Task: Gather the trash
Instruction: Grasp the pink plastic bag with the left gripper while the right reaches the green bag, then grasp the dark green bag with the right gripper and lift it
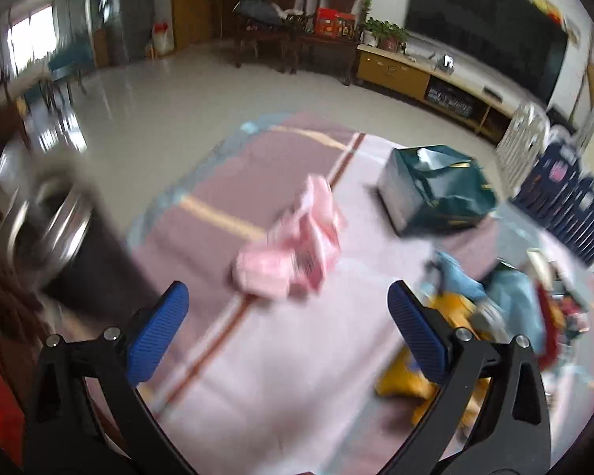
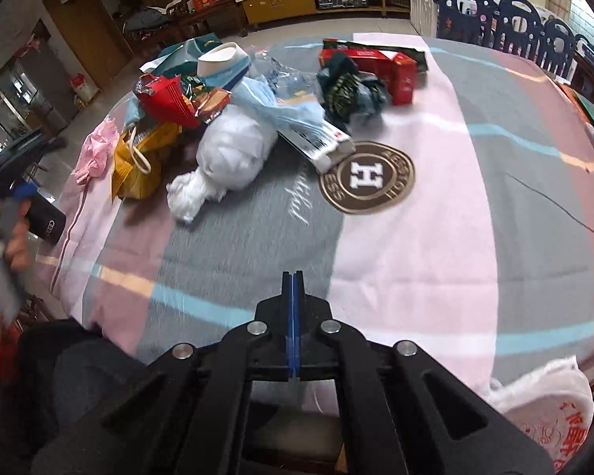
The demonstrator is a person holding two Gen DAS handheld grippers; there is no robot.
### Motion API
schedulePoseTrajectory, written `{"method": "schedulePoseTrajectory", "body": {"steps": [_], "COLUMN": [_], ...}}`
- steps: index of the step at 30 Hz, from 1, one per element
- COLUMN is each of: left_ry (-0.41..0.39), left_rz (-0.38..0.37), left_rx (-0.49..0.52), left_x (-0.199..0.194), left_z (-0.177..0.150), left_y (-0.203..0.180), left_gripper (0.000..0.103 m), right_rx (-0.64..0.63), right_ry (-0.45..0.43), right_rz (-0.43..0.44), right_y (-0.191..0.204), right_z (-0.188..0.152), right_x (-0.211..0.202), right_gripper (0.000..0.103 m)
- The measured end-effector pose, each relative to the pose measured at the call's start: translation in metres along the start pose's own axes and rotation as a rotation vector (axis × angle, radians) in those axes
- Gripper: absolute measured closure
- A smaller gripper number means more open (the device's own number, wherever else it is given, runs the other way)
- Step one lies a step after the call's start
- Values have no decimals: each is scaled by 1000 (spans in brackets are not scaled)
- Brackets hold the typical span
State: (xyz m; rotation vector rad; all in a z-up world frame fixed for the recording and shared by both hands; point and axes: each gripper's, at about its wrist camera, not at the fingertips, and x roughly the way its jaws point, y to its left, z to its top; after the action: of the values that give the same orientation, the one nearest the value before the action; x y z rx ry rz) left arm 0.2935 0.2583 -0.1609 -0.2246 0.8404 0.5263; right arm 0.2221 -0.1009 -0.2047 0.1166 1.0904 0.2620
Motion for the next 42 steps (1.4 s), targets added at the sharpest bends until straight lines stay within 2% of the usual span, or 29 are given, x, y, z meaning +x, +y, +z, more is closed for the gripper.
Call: {"method": "schedulePoseTrajectory", "body": {"steps": [2,3,5,7,10,11,12,14,18,21,23,25,26,28,32,33,36,39,42], "left_ry": [0,8,25,49,105,114,121,140,141,147,153,155,155,154,121,109,64,33,32], "left_rz": [40,44,29,11,-55,-69,-79,-80,-104,-131,-154,-160,-161,-170,-157,-159,-158,-157,-167], "left_rx": [74,88,87,85,69,58,56,71,80,56,33,23,20,5,11,15,21,24,15], "left_x": [27,38,55,68,84,86,89,93,93,93,93,92,91,88,72,67,54,47,45], "left_z": [12,16,20,21,19,17,16,12,8,6,6,5,5,2,-2,-3,-4,-3,-2], "left_y": [-13,-15,-15,-14,-10,-8,-6,-6,-7,-4,-2,-2,-1,-1,-3,-3,-5,-6,-7], "left_gripper": [3,3,3,3,4,10,21,29,52,61,64,67,68,69,71,72,76,76,76], "right_rx": [5,12,38,57,81,87,93,120,276,332,320,285,262,223,193,190,193,139,110], "right_ry": [2,-2,-33,-49,-68,-83,-93,-91,-67,-49,-38,-49,-63,-66,-68,-66,-39,-33,-3], "right_rz": [-6,-15,-16,-9,27,35,37,60,78,68,61,76,82,92,89,92,117,36,-16], "right_y": [-6,-9,-19,-22,-21,-18,-14,-8,-10,-13,-10,-7,-3,2,1,-1,-9,-15,-22], "right_z": [-1,2,9,25,53,66,78,100,131,137,137,130,128,123,108,103,80,55,37], "right_x": [-5,-8,-14,-12,0,8,15,30,58,71,76,75,72,63,45,40,20,-4,-8], "right_gripper": [81,56,28,27,27,27,27,27,27,27,28,40,50,79,88,101,102,102,102]}}
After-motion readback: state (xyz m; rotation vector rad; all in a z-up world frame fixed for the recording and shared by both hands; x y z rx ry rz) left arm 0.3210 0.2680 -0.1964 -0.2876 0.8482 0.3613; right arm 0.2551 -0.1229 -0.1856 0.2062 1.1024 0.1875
